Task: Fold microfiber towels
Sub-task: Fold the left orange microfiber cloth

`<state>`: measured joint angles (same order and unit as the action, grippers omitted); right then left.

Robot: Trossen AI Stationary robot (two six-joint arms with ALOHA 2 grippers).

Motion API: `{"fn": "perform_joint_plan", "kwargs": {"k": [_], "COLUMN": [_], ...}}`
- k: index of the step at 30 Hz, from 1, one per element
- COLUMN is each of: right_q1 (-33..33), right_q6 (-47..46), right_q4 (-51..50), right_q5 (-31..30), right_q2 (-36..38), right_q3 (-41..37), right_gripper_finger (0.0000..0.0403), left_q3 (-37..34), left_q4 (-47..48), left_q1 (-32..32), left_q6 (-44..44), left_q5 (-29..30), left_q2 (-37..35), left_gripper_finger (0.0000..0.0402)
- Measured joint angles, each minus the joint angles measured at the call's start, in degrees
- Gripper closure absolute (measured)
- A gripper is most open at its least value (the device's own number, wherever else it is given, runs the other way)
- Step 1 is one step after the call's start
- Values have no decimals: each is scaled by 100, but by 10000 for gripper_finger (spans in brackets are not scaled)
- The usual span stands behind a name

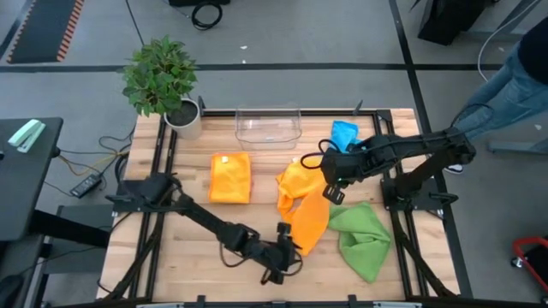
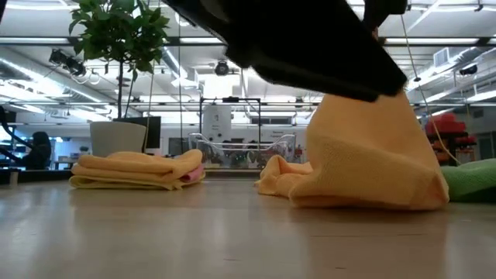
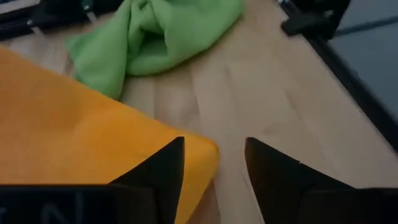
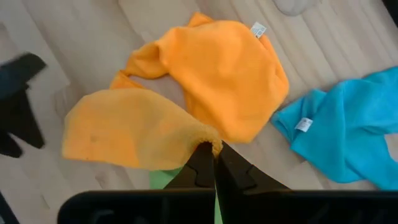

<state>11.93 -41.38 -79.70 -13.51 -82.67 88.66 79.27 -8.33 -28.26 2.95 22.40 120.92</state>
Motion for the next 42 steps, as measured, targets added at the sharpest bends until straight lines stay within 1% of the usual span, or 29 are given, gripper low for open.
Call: {"fn": "perform_joint_plan", "kwargs": {"k": [2,4,6,9,11,15,17,19,21,23,24,26,28,29,32,35,38,42], "right_q1": [-29,-33,-33,-33,-31,-31,-31,-33,-31,-30,-31,-31,-29,-29,1,153,423,942], "right_q6": [79,131,185,193,195,171,160,108,102,42,-5,-49,-66,-96,-220,-381,-551,-632], "right_q4": [10,-6,-9,-44,-49,-68,-56,-57,-42,-42,-43,-46,-60,-88,-152,-145,40,952], "right_q5": [15,7,7,10,31,74,76,74,74,76,76,74,76,76,74,80,250,461], "right_q2": [65,129,162,191,202,200,200,200,200,200,200,202,217,228,261,272,277,294], "right_q3": [0,0,0,0,0,-7,-7,-7,-7,-7,-7,-7,-7,-7,-7,-7,-7,-7], "right_gripper_finger": [402,402,402,402,402,402,402,402,402,402,402,401,400,399,398,398,397,396], "left_q3": [239,508,820,1262,1503,1901,1936,1983,2066,2132,2133,2127,2115,2115,2150,2127,2123,2140], "left_q4": [-44,-21,163,853,1535,2190,2184,2252,2504,2894,3032,3175,3358,3421,4073,4918,5288,5545], "left_q1": [48,86,118,176,234,352,395,395,382,377,377,381,320,279,74,-126,-257,-466], "left_q6": [-65,-129,-320,-504,-466,-341,-490,-649,-611,-343,-180,16,-28,-66,-50,271,732,1348], "left_q5": [-21,-176,-241,-259,-252,-100,-83,-84,-99,-108,-122,-117,-43,86,727,1215,1403,1480], "left_q2": [210,422,662,1049,1213,1295,1298,1271,1255,1253,1254,1204,979,773,-5,-691,-1415,-2131], "left_gripper_finger": [206,190,176,163,160,171,191,229,292,365,381,388,393,393,395,395,395,395]}}
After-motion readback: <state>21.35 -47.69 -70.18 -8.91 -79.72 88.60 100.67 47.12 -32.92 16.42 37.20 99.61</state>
